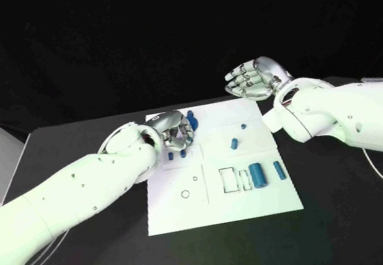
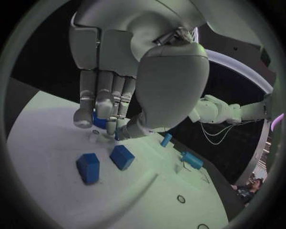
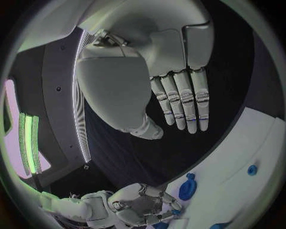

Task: Assemble the parts on the task board

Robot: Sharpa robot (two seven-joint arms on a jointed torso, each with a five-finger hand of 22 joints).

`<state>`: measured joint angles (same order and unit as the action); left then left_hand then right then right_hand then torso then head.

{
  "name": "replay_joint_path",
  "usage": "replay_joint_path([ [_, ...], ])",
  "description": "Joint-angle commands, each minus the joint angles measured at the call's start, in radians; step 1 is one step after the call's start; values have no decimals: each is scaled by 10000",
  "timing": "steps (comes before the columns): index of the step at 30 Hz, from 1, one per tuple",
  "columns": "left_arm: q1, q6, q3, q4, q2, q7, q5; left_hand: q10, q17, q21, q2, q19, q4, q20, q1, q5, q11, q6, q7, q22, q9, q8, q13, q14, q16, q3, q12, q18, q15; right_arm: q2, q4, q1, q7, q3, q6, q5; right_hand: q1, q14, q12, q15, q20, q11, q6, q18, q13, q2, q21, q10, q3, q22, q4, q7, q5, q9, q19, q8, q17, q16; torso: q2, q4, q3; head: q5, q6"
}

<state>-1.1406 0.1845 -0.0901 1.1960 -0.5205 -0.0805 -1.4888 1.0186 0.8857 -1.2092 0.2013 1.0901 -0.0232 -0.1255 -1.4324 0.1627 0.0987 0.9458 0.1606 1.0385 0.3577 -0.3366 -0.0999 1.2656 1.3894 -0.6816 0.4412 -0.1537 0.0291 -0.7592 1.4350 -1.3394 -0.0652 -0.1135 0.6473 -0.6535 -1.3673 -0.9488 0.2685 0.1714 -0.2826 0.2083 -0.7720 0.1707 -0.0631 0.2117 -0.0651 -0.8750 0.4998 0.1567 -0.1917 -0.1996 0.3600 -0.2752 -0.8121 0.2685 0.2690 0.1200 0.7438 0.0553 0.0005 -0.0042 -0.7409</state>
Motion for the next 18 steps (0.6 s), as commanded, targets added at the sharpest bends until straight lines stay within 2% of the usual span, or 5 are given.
replay_joint_path([
  [1, 13, 321, -129, 212, -155, 434, 539, 100, 22, -32, 4, 55, 58, -2, 82, 0, -9, 89, -12, 21, 0, 64, 10, 78, 44, 18, -68, 137, -7, -22, 25, 0, -97, -1, -121, -31, 72, -76, -37, -2, -26, 18, -93, 111, 0, -1, 7, -55, -42, -15, 18, -687, 57, 16, 14, -45, -14, -32, 6, 18, 1, -72, 20],
  [9, 154, 326, -761, 866, -826, 537, 835, 174, 84, -79, 26, 111, 73, -7, 122, -9, -18, 127, -23, 85, 9, 85, 15, 122, 81, 39, -142, 153, -8, -88, 42, 1, -102, -4, -118, -22, 77, -78, -43, -2, -26, 18, -100, 110, 0, -3, 9, -59, -45, -23, 16, -688, 59, 17, 17, -45, -20, -36, 9, 40, -10, -70, 24],
  [11, 185, 275, -880, 956, -951, 513, 854, 193, 59, -87, 31, 121, 78, -7, 129, -12, -21, 139, -25, 96, 12, 88, 15, 114, 80, 44, -157, 155, -10, -99, 39, 1, -96, -4, -125, -20, 77, -78, -43, -2, -26, 18, -100, 110, 0, -3, 9, -59, -45, -23, 16, -688, 59, 17, 17, -45, -20, -36, 5, 42, -15, -50, 32],
  [15, 218, 59, -1010, 1034, -1161, 425, 834, 243, 43, -86, 41, 117, 81, -8, 156, -23, -28, 171, -33, 93, 20, 93, 13, 112, 86, 63, -190, 154, -13, -110, 37, 2, -86, -6, -140, -18, 77, -78, -43, -2, -26, 18, -100, 110, 0, -3, 9, -59, -45, -23, 16, -688, 59, 17, 17, -45, -20, -36, -4, 19, 5, -7, 28],
  [18, 227, -66, -1043, 1018, -1219, 375, 776, 260, 33, -79, 45, 106, 78, -8, 171, -28, -30, 181, -35, 83, 22, 98, 13, 107, 86, 72, -207, 151, -14, -115, 29, 2, -80, -7, -148, -17, 77, -78, -43, -2, -26, 18, -100, 110, 0, -3, 9, -59, -45, -23, 16, -688, 59, 17, 17, -45, -20, -36, 5, 18, -4, -17, 25],
])
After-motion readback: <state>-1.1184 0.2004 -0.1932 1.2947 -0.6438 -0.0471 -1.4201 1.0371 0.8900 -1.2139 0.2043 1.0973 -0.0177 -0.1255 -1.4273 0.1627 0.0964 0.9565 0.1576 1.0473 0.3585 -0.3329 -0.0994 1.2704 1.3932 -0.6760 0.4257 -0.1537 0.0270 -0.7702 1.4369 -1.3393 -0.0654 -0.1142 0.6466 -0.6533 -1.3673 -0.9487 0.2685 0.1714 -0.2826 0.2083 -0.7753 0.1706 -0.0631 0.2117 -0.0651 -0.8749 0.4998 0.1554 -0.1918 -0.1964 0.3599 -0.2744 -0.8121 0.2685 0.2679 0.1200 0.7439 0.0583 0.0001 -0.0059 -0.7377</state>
